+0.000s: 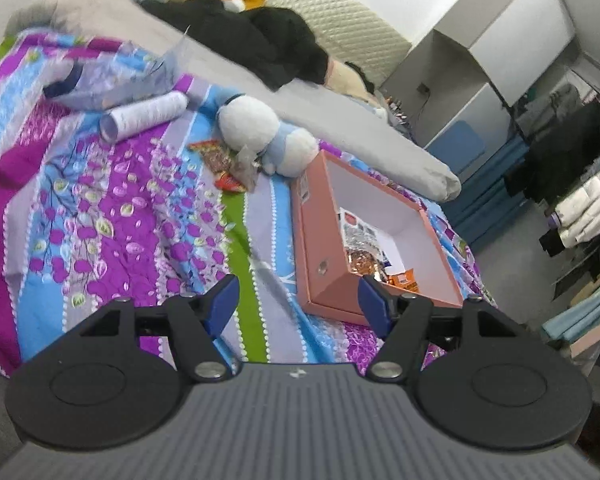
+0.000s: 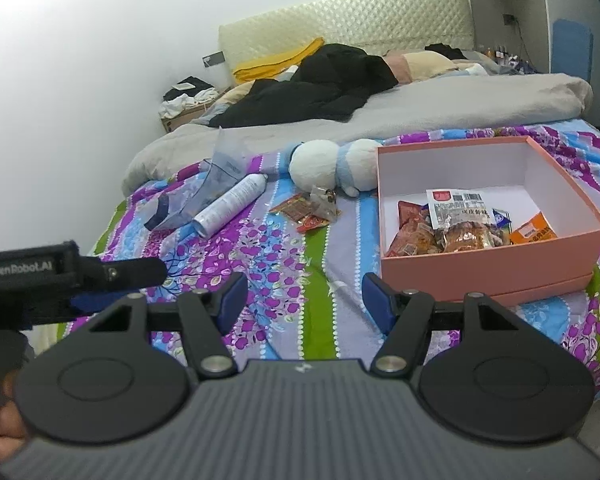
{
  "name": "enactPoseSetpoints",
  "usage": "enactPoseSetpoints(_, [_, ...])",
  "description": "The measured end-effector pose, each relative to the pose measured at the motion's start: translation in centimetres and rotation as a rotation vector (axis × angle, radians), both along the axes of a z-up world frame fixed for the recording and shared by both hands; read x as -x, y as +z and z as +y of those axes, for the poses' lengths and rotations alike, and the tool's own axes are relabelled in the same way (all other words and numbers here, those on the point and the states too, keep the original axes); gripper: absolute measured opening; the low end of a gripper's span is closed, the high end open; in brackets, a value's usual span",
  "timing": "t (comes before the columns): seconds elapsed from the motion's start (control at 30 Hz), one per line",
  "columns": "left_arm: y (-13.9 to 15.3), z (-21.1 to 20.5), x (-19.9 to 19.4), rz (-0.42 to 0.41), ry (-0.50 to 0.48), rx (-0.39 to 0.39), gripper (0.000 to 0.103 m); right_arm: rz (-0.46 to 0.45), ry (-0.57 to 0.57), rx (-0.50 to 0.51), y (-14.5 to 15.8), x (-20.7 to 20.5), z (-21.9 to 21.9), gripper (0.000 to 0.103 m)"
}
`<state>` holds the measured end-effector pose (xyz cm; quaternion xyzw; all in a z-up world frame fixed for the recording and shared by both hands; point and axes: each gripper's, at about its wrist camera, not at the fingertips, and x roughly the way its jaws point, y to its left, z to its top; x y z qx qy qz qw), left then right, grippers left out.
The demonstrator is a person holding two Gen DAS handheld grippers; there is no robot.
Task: Organize snacks
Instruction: 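Withdraw both tools from the pink box toward the remaining snacks, then grasp the red sausage-stick pack with the left tool while the right tool grasps the foil snack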
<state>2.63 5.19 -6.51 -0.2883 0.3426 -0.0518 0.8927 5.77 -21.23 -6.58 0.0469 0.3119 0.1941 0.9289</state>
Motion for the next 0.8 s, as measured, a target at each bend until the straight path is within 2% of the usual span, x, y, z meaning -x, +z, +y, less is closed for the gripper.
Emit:
enactPoseSetpoints(0.23, [-2.6, 1.8, -3.3, 0.04, 0.034, 0.09, 0.071, 0.014, 0.013, 0.005, -1.0, -1.5, 0.9, 0.065])
enactPoseSetpoints(0.43, [-5.2, 4.2, -8.5, 0.074, 0.066, 0.151, 0.07, 0.005, 0.047, 0.02, -1.6, -5.0, 2.7, 0.065])
enactPoseSetpoints(0.63, [-9.6, 7.4, -16.1, 0.11, 0.102, 0.239, 0.07, 0.006, 0.066, 0.055, -3.0, -11.2, 4.9, 0.065])
enactPoseSetpoints(0.8, [-13.8, 9.7, -23.2, 0.142, 0.119, 0.296, 0.069, 0.019, 0.084, 0.102, -4.9, -18.0, 7.4, 0.064])
